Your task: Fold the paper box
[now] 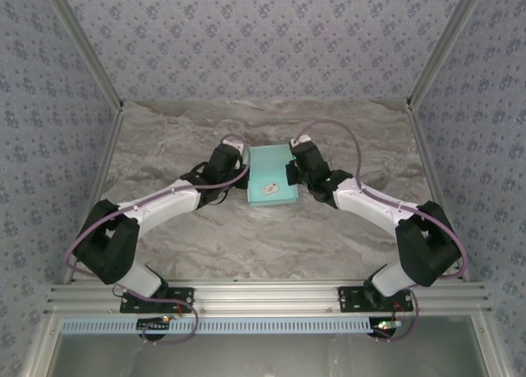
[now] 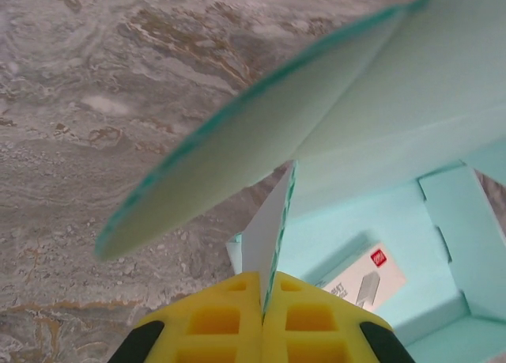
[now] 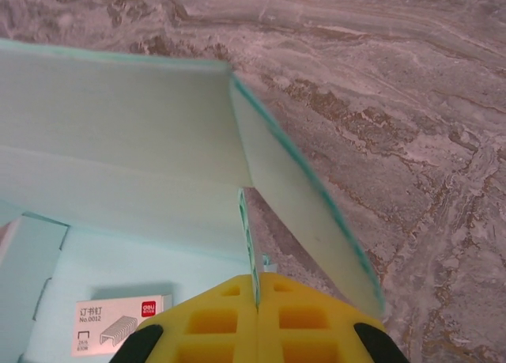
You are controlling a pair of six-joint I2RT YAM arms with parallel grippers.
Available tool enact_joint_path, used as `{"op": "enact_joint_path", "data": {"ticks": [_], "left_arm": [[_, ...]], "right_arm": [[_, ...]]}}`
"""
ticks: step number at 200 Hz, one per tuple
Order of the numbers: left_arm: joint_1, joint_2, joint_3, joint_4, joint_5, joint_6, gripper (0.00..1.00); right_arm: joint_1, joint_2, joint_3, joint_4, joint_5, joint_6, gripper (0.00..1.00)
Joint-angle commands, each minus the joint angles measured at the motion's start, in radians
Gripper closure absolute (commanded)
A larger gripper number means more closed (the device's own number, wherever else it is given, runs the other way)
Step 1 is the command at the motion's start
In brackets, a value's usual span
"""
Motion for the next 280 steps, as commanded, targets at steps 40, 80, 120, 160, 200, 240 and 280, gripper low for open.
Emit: {"op": "enact_joint_path", "data": {"ticks": [40,80,120,160,200,240,280], "left_arm": [[-0.040,0.054,0.026,0.172,-0.142,-0.148,1.00],[-0.068,0.076,0.007,0.218,-0.203,-0.161,1.00],[-0.115,0.080,-0.034,0.270,-0.289,-0.163,1.00],[-0.145,0.090,-0.073,0.308,-0.343,-0.158,1.00],[-0.171,0.100,-0.119,0.363,-0.391,-0.152,1.00],[-0.199,0.112,-0.177,0.431,-0.421,-0.147,1.00],[-0.230,0.115,-0.230,0.479,-0.464,-0.135,1.00]], "right_arm": [[-0.005,0.029,-0.016,0.106,0.090,0.141,0.96],[-0.001,0.048,-0.050,0.181,0.094,0.165,0.96],[0.006,0.059,-0.084,0.236,0.079,0.167,0.96],[0.023,0.053,-0.130,0.291,0.106,0.180,0.96],[0.041,0.045,-0.181,0.345,0.126,0.205,0.96],[0.060,0.042,-0.211,0.358,0.141,0.245,0.94],[0.095,0.028,-0.265,0.384,0.179,0.290,0.94]]}}
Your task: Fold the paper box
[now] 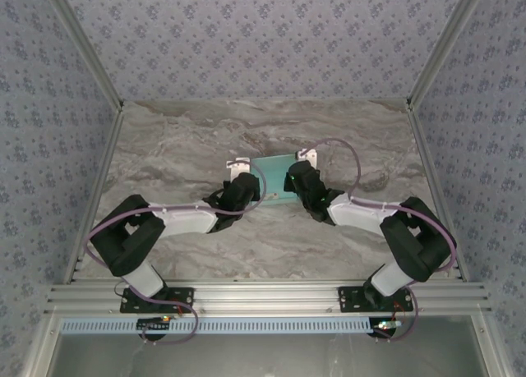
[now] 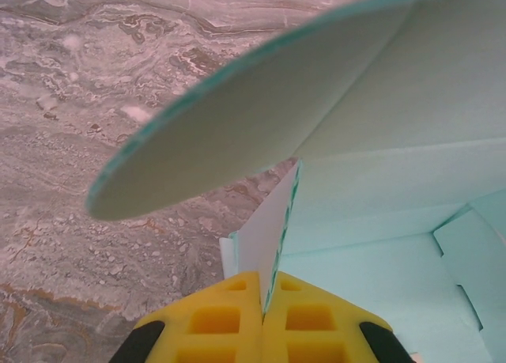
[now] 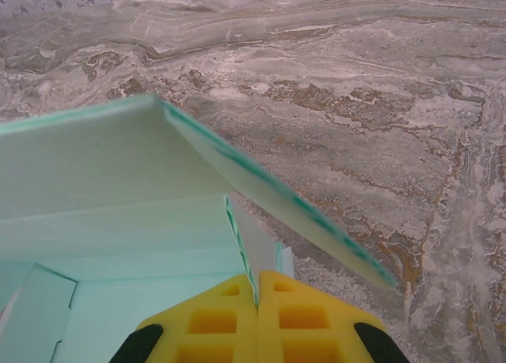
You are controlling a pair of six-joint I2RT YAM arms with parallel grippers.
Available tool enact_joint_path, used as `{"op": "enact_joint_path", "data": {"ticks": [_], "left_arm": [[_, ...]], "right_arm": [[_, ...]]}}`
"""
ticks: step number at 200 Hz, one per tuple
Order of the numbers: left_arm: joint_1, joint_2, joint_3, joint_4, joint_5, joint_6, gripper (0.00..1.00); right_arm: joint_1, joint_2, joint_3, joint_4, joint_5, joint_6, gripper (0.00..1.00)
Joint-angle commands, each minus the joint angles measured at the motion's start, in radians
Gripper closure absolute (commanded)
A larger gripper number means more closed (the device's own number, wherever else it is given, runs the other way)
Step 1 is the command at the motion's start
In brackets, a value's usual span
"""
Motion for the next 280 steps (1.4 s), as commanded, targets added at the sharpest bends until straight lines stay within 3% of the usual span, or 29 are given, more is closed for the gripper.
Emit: {"op": "enact_joint_path", "data": {"ticks": [1,169,280], "left_arm": [[-0.027,0.018,-0.035,0.071,-0.039,-0.005,1.00],[-0.089,0.044,-0.229,0.256,-0.142,0.064,0.98],[-0.100,-0.017,-0.255,0.236,-0.159,0.058,0.83]], "right_arm": [[0.028,-0.020,-0.045,0.011,0.038,0.066,0.94],[0.146,-0.030,-0.210,0.027,0.189,0.175,0.91],[0.192,-0.044,-0.216,-0.021,0.277,0.177,0.92]]}}
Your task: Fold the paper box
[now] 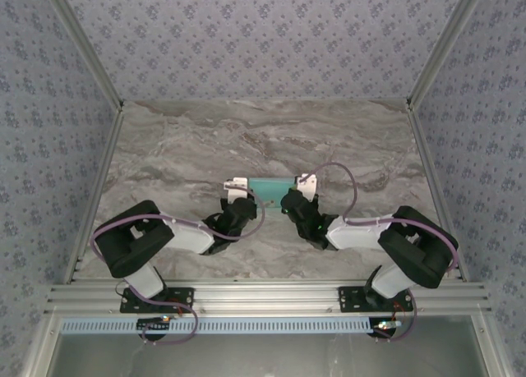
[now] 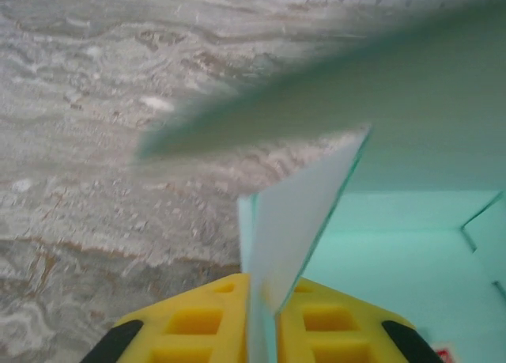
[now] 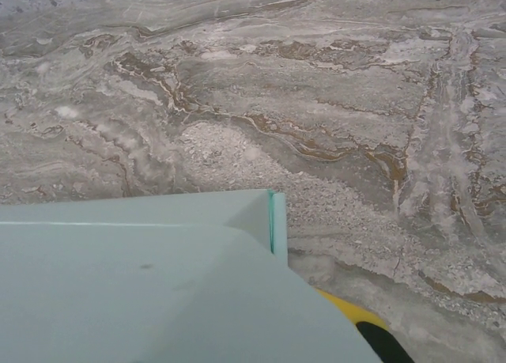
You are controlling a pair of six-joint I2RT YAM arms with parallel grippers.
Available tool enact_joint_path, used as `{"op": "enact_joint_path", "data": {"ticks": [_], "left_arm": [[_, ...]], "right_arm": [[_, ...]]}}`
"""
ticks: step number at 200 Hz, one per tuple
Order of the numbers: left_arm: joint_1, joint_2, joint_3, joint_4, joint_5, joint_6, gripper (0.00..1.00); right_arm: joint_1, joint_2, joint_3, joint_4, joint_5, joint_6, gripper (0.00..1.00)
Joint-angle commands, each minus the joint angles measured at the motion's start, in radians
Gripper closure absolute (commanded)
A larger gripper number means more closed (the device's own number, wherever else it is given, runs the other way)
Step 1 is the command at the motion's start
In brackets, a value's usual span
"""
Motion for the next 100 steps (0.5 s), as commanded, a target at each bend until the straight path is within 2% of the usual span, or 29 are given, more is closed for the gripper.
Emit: {"op": "enact_joint_path", "data": {"ticks": [1,63,100], "left_arm": [[-0.002,-0.030,-0.021,-0.091,-0.020,-0.015,0.83],[-0.003,-0.130,-0.044,-0.131,0.012,-0.031,0.66],[-0.002,-0.251,-0.056,-0.197,0.052,-0.029,0.55]], "right_arm": [[0.003,-0.002,-0.021,-0.134,0.039,0.034,0.92],[0.007,-0.009,-0.006,-0.157,0.044,0.022,0.92],[0.008,-0.009,0.012,-0.167,0.046,0.015,0.93]]}}
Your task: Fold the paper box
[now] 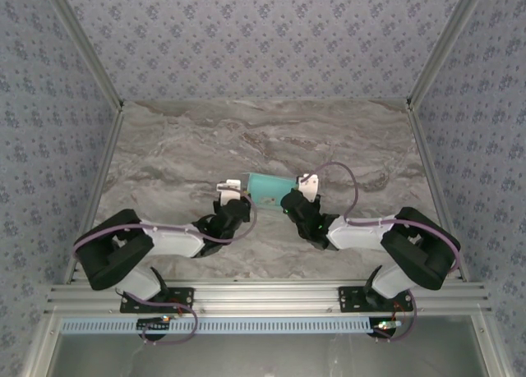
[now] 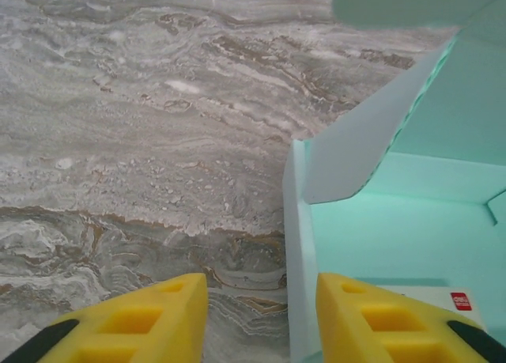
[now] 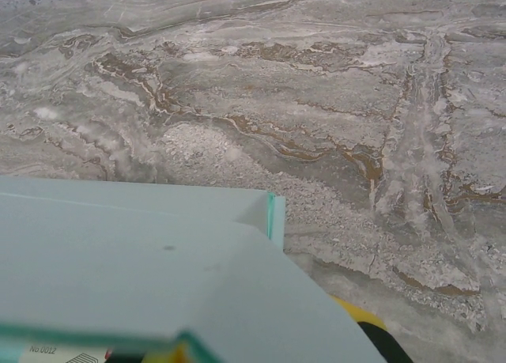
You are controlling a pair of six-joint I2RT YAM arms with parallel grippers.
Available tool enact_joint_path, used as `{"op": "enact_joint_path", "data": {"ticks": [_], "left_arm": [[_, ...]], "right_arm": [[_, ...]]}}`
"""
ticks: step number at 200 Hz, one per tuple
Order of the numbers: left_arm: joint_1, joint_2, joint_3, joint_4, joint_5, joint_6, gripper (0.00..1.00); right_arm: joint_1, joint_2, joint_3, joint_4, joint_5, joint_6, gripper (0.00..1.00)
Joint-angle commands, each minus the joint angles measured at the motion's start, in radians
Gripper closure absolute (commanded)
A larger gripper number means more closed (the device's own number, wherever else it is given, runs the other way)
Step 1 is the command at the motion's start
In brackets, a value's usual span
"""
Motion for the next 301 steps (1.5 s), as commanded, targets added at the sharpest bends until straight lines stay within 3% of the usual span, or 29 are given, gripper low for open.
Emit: {"op": "enact_joint_path", "data": {"ticks": [1,53,80,132,161,204,248,273,301], "left_arm": [[-0.003,-0.091,-0.010,-0.058,0.028,-0.005,0.55],[0.004,-0.385,-0.008,-0.290,0.063,0.050,0.46],[0.089,-0.489,0.074,-0.451,0.209,0.064,0.41],[0.257,-0.316,0.364,-0.639,0.487,0.110,0.32],[0.290,-0.170,0.502,-0.722,0.520,0.112,0.32],[0.346,-0.275,0.402,-0.637,0.660,0.176,0.32],[0.354,-0.448,0.164,-0.543,0.748,0.266,0.29],[0.351,-0.410,0.067,-0.406,0.807,0.256,0.30],[0.329,-0.293,0.073,-0.300,0.805,0.294,0.36]], "right_arm": [[0.005,0.005,0.005,-0.118,0.015,0.006,0.93],[0.006,0.005,0.019,-0.131,0.017,0.006,0.92],[0.008,0.007,0.021,-0.129,0.018,0.006,0.93],[0.008,0.014,0.031,-0.131,0.016,-0.031,0.93],[0.007,0.012,0.038,-0.144,0.019,-0.036,0.93],[0.008,0.010,0.042,-0.152,0.019,-0.041,0.93],[0.006,0.012,0.046,-0.155,0.020,-0.045,0.93],[0.006,0.014,0.050,-0.155,0.016,-0.047,0.93],[0.008,0.016,0.056,-0.158,0.012,-0.050,0.93]]}}
